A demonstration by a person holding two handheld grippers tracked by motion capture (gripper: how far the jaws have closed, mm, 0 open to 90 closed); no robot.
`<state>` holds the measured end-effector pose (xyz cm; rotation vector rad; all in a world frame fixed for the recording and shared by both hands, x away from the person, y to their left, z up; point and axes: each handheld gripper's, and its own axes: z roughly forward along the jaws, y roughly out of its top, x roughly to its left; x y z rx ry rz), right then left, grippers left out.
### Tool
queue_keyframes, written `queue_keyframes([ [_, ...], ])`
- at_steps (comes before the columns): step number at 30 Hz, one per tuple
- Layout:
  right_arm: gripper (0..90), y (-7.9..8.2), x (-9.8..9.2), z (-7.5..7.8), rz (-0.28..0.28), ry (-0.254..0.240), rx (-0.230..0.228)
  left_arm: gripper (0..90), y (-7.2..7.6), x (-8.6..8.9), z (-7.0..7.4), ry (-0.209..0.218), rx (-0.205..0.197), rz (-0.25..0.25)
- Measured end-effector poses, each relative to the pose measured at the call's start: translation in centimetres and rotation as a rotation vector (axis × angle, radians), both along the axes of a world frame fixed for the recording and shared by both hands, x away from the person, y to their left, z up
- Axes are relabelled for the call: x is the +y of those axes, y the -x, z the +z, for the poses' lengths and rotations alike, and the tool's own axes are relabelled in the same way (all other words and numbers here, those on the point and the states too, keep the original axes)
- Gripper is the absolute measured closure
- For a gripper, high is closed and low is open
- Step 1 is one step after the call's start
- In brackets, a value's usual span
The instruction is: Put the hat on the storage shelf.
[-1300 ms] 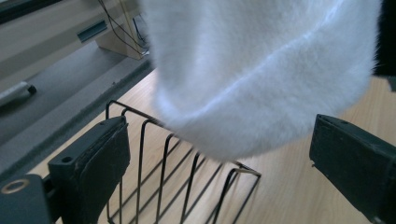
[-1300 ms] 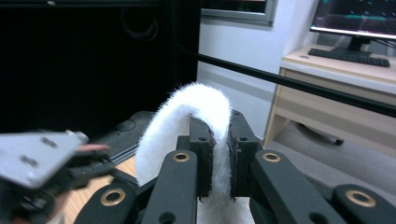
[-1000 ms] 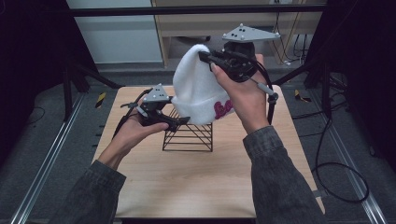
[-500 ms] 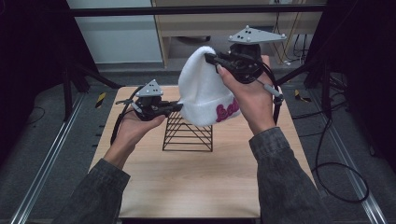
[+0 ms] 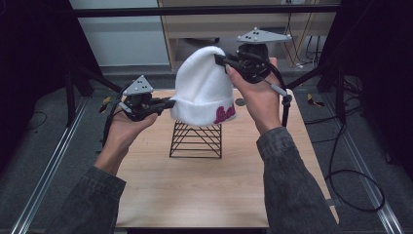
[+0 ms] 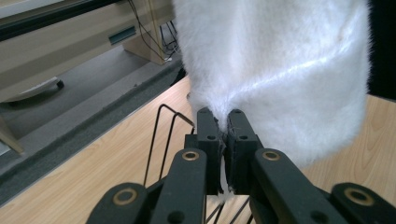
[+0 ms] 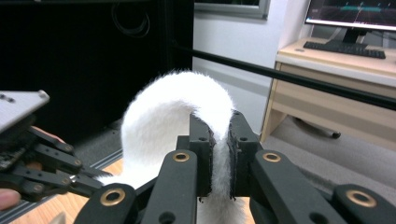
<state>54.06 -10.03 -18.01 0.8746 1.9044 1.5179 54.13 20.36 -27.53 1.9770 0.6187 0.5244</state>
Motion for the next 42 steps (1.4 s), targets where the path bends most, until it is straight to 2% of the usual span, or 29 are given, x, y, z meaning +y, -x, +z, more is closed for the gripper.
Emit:
queue_keyframes([
  [5,83.2,-1.3,0.6,-1.2,-0.011,0.027,0.039,85.8,0.1,0.9,-0.1,-0.007,0.014,0.02],
  [8,83.2,-1.9,0.8,-1.8,-0.014,0.028,0.055,85.7,-0.4,1.2,-0.6,-0.018,0.027,0.033],
  [12,83.2,-3.0,1.0,-2.9,-0.03,0.051,0.075,85.7,-1.2,0.8,-1.6,-0.033,0.038,0.049],
  [14,83.2,-3.3,1.0,-3.2,-0.029,0.051,0.08,85.7,-1.6,0.6,-2.1,-0.027,0.047,0.057],
  [19,83.2,-4.1,0.7,-4.1,-0.035,0.059,0.1,85.7,-2.2,0.1,-2.6,-0.035,0.044,0.074],
  [22,83.1,-4.4,0.6,-4.4,-0.035,0.062,0.105,85.7,-2.6,-0.1,-3.0,-0.035,0.059,0.084],
  [25,83.0,-4.5,0.7,-5.0,-0.04,0.066,0.111,85.7,-2.8,-0.4,-3.4,-0.052,0.052,0.092],
  [30,82.8,-4.7,0.6,-5.8,-0.036,0.063,0.119,85.7,-3.3,-0.5,-3.7,-0.039,0.061,0.106],
  [34,82.7,-4.7,0.4,-6.2,-0.041,0.066,0.128,85.8,-3.5,-0.7,-4.2,-0.05,0.066,0.113],
  [37,82.5,-4.5,0.5,-6.8,-0.033,0.077,0.133,85.7,-3.5,-0.2,-5.1,-0.046,0.078,0.116],
  [42,82.4,-4.0,0.8,-7.3,-0.012,0.08,0.134,85.7,-3.2,0.7,-5.8,-0.04,0.081,0.119],
])
